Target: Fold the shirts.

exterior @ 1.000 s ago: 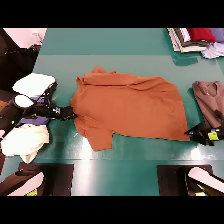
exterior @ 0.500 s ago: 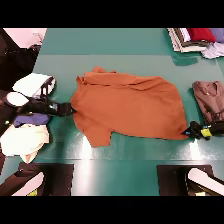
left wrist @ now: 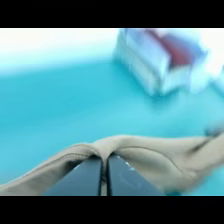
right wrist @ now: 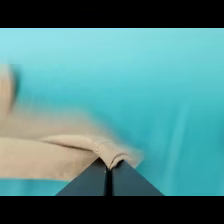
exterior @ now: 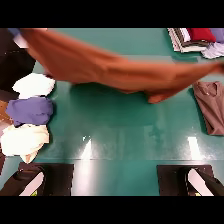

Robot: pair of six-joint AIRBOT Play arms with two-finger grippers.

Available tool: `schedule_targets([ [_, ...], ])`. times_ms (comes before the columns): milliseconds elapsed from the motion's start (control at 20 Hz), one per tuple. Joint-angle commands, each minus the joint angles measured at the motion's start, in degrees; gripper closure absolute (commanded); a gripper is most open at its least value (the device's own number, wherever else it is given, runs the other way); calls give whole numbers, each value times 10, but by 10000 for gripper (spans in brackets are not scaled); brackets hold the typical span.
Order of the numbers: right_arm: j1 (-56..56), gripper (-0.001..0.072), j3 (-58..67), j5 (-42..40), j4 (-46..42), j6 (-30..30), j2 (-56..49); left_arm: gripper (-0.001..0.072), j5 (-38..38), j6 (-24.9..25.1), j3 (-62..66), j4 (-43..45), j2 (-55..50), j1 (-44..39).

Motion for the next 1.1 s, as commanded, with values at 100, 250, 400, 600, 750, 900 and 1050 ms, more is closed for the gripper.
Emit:
schedule_targets([
  [100,12,700,284,-32,-93,37,37,682,11,0,281,14,6,0],
  [250,12,700,352,-11,-173,57,45,682,26,0,353,4,7,0],
  [400,12,700,375,44,-223,64,43,682,14,-4,358,1,5,0],
  [600,12,700,297,105,-220,65,6,682,-4,-21,213,1,5,0],
  [750,13,700,233,168,-220,64,-70,682,-52,-20,71,8,-30,0],
  [900,33,700,159,189,-223,64,-159,682,-74,-14,-47,9,-98,0],
  [1050,62,700,93,171,-222,64,-254,681,-57,18,-115,12,-198,0],
])
